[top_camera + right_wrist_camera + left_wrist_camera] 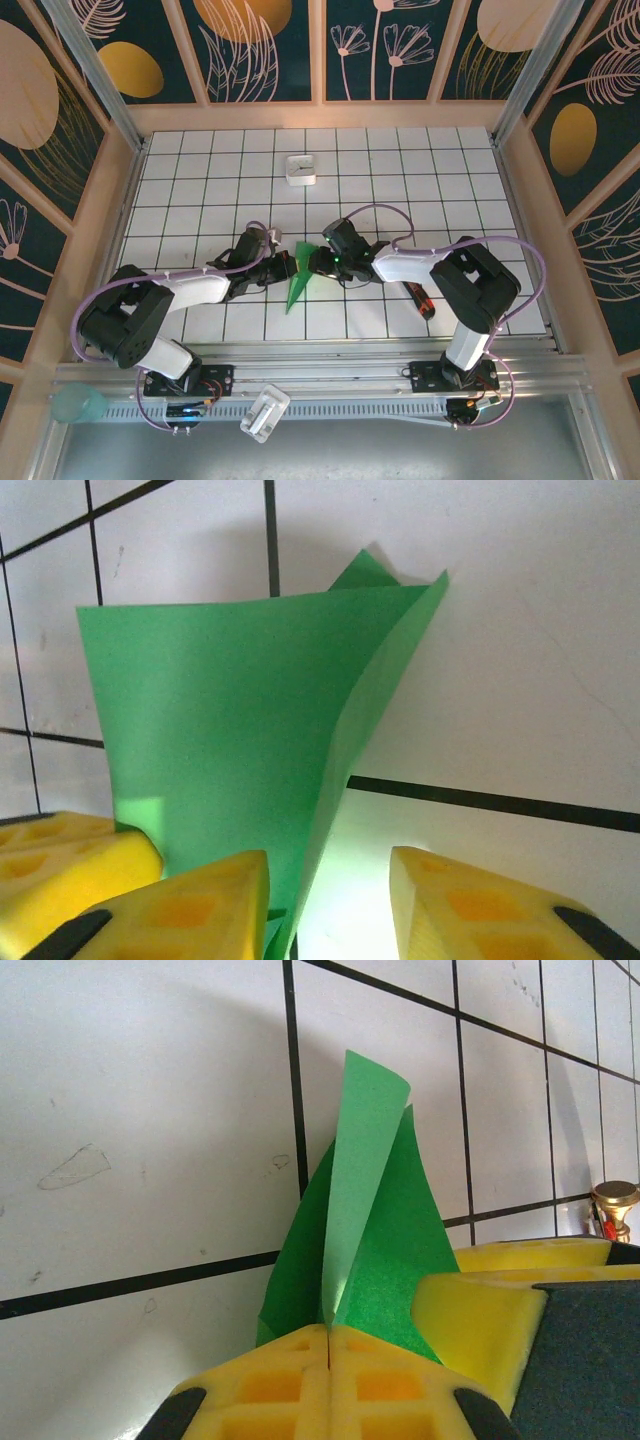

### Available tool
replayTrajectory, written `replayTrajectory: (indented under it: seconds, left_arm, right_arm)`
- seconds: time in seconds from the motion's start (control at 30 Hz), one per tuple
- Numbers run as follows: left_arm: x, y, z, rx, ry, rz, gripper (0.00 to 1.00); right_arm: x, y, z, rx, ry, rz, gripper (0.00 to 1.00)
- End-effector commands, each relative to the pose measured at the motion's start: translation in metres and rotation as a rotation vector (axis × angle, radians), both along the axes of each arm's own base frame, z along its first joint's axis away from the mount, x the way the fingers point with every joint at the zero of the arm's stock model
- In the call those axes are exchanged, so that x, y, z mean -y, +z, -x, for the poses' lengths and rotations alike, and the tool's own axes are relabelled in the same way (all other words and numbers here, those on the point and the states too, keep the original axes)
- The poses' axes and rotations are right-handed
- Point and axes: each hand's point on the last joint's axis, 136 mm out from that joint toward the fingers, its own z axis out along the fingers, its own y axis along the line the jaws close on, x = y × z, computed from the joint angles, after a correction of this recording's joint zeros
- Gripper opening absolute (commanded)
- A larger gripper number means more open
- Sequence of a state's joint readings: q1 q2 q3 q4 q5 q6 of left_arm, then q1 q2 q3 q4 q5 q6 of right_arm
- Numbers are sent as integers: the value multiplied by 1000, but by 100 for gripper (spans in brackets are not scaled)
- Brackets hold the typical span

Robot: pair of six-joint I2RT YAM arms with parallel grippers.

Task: Fold a paper plane with a square sheet of paper (pick it up from the middle)
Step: Move a paper plane to the center of the table.

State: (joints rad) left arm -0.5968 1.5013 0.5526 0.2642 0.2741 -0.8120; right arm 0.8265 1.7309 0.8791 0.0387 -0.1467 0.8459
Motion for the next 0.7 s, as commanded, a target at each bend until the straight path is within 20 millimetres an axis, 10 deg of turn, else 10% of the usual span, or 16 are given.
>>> replayTrajectory:
  seconds: [0.0, 0.2, 0.4, 0.67]
  left_arm:
    - [5, 18, -6, 54, -5, 14, 0]
    - [10, 38, -8, 111, -18, 66, 24]
    - [-10, 47, -13, 143, 65, 90, 48]
    - [16, 28, -3, -1, -18, 199, 51]
  right_arm:
    - [3, -1, -3, 2, -13, 6, 26]
    - [4, 1, -7, 14, 23, -59, 1]
    - [17, -2, -10, 38, 78, -68, 0]
    - [24, -8, -9, 33, 72, -74, 0]
